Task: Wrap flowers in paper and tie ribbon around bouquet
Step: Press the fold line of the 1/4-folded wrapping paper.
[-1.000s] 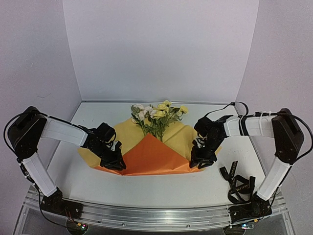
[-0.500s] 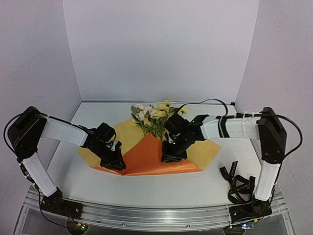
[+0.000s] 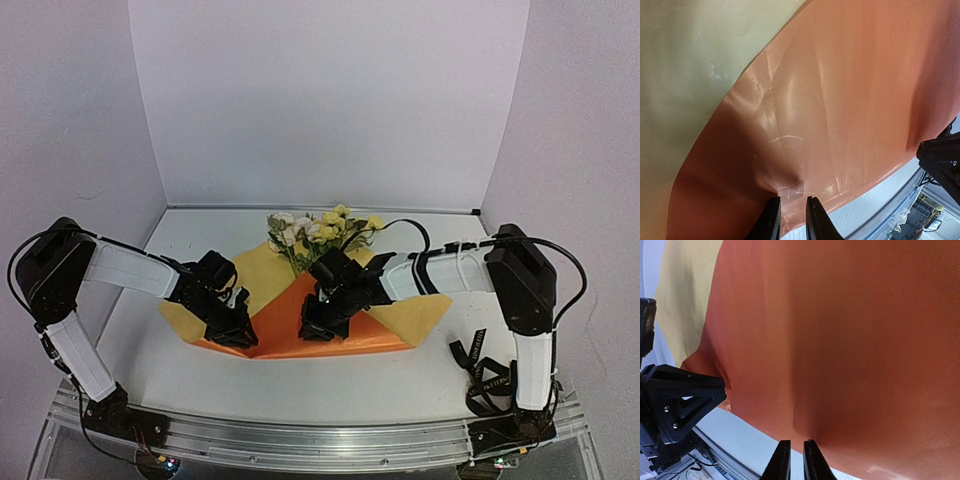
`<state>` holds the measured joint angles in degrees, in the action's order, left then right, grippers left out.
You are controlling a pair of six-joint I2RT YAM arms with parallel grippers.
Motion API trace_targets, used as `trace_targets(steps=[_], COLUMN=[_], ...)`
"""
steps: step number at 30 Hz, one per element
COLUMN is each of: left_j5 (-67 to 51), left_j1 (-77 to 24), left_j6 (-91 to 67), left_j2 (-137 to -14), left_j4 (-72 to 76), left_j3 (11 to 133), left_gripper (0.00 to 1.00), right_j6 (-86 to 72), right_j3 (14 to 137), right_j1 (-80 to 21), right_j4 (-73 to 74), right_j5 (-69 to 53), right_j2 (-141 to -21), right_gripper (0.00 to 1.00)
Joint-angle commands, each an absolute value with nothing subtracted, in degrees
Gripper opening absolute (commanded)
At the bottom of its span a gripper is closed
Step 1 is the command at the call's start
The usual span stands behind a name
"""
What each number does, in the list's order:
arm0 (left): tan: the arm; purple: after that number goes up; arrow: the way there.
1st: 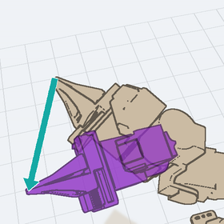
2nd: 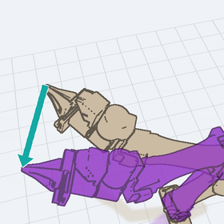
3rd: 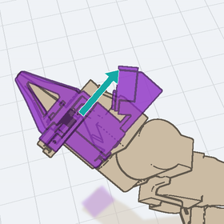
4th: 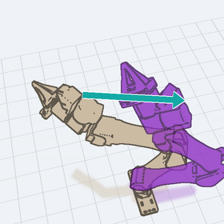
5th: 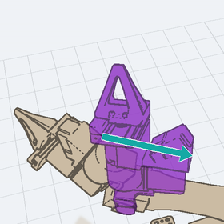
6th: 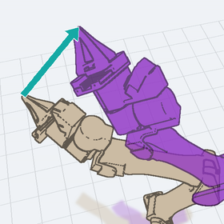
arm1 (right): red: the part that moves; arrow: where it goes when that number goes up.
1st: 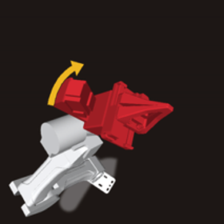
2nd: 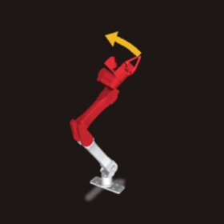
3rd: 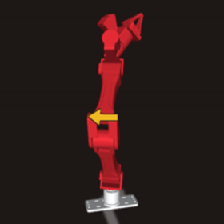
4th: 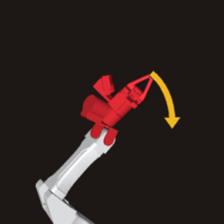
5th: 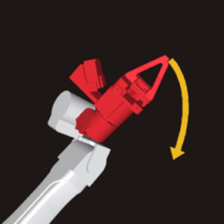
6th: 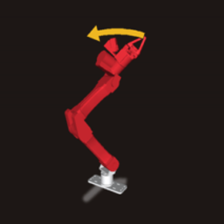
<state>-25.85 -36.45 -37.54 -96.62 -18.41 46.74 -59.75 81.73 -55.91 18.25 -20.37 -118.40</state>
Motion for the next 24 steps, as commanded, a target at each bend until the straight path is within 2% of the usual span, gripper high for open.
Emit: trace_targets(steps=[1, 24], left_j5=[-24.5, -24.01], left_j1=[-36.74, -36.7], left_j6=[-36.85, -37.32], left_j2=[-96.42, -96.17], left_j4=[-18.06, -15.75], left_j3=[45.81, 40.6], left_gripper=[0.2, 0.19], right_j6=[-63.66, -67.46], right_j3=[81.56, 68.31], right_j1=[-57.12, -57.13], right_j4=[14.26, 5.58], right_j5=[-21.29, -17.76], right_j2=[-119.82, -116.76], right_gripper=[0.12, 0.11])
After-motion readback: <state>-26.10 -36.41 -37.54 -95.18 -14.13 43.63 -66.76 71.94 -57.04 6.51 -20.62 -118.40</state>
